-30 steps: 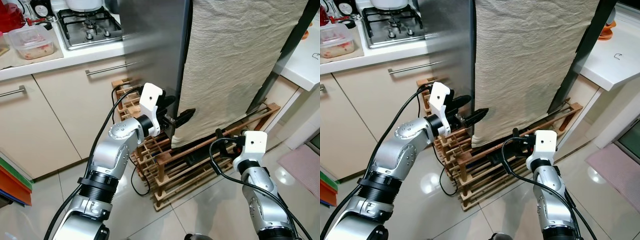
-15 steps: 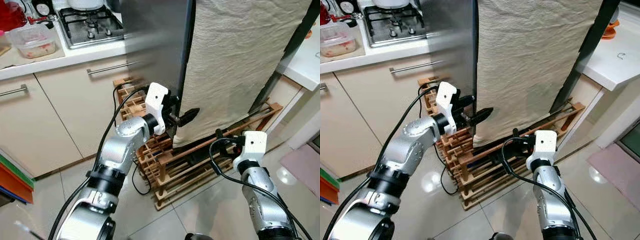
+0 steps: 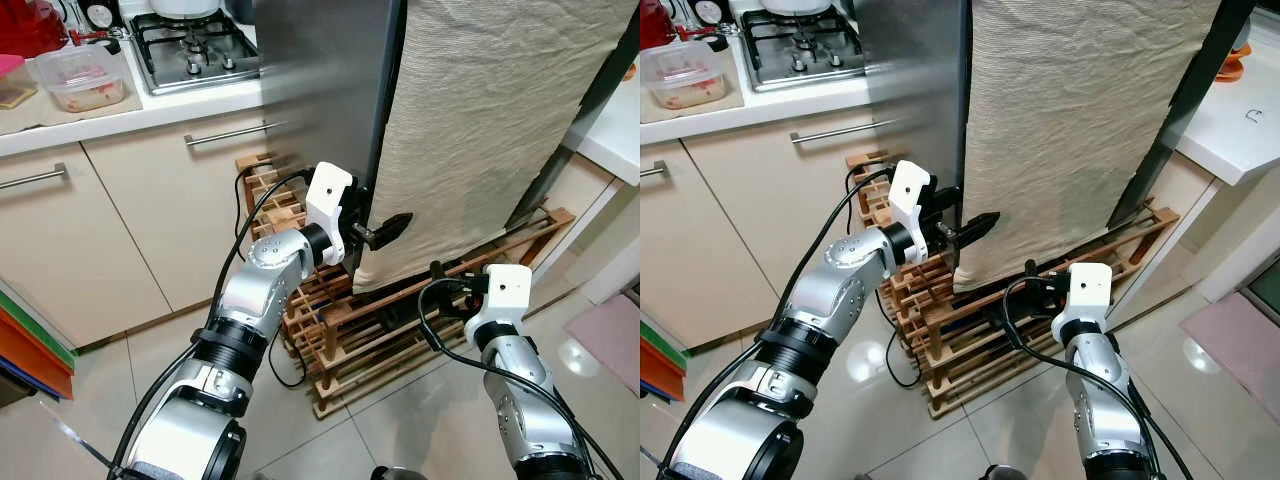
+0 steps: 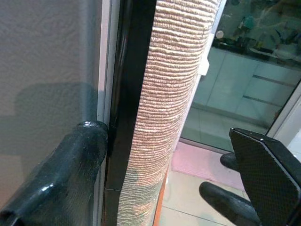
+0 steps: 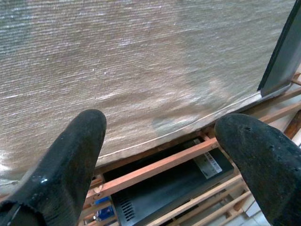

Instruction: Restocking fridge

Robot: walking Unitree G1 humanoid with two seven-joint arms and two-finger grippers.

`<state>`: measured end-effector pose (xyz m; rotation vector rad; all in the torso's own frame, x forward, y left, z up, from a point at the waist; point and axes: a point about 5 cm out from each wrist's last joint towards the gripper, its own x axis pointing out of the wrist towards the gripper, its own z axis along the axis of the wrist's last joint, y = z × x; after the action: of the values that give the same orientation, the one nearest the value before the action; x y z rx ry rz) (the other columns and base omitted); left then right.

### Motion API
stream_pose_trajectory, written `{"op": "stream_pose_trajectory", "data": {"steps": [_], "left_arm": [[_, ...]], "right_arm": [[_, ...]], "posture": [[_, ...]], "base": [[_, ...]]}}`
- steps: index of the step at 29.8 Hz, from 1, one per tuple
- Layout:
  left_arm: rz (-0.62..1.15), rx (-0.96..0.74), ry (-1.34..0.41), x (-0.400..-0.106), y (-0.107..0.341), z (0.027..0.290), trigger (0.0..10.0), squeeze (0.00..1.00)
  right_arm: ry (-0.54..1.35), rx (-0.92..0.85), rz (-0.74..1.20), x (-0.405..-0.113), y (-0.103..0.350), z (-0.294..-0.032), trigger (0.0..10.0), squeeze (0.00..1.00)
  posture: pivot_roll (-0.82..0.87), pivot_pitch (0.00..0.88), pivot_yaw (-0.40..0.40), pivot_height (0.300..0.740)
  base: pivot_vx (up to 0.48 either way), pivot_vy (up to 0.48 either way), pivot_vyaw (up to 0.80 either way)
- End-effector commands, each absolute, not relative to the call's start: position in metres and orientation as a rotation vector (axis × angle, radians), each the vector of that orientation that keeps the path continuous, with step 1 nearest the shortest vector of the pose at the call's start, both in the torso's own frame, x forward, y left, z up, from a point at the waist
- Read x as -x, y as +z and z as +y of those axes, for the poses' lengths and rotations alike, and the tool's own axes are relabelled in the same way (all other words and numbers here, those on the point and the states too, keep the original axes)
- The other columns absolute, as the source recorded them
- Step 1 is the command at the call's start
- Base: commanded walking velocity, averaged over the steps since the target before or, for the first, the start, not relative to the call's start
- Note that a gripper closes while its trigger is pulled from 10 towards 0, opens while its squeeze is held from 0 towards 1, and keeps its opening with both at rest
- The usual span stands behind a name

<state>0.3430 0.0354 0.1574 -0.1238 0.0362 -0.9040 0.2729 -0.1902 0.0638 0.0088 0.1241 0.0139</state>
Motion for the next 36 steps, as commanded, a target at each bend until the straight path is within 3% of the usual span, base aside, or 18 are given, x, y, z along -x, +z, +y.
{"op": "stream_pose_trajectory", "data": {"steps": [1,9,10,11,12,36], "left_arm": [[-0.007,0.110,-0.882,-0.349,0.170,0.034,10.0,0.00],[-0.012,0.083,-0.874,-0.351,0.168,0.036,10.0,0.00],[-0.010,0.080,-0.875,-0.351,0.167,0.036,0.9,0.00],[-0.010,0.080,-0.875,-0.351,0.167,0.036,0.9,0.00],[-0.004,0.078,-0.863,-0.352,0.166,0.037,0.0,0.00],[0.031,0.061,-0.842,-0.354,0.156,0.041,0.0,0.00]], "right_arm": [[0.022,0.003,0.117,-0.273,0.065,-0.190,10.0,0.00],[0.028,0.004,0.116,-0.274,0.065,-0.189,10.0,0.00],[0.030,0.004,0.116,-0.274,0.065,-0.189,10.0,0.00],[0.030,0.004,0.116,-0.274,0.065,-0.189,10.0,0.00],[0.031,0.005,0.117,-0.275,0.065,-0.189,10.0,0.00],[0.035,-0.005,0.122,-0.275,0.063,-0.183,10.0,0.00]], "posture": [[-0.10,0.011,0.018,0.740],[-0.09,0.000,0.018,0.740],[-0.09,0.000,0.018,0.740],[-0.09,0.000,0.018,0.740],[-0.09,0.000,0.018,0.740],[-0.08,0.005,0.029,0.740]], "base": [[0.000,0.000,0.00],[0.000,0.000,0.00],[0.000,0.000,0.00],[0.000,0.000,0.00],[0.000,0.000,0.00],[0.000,0.000,0.00]]}}
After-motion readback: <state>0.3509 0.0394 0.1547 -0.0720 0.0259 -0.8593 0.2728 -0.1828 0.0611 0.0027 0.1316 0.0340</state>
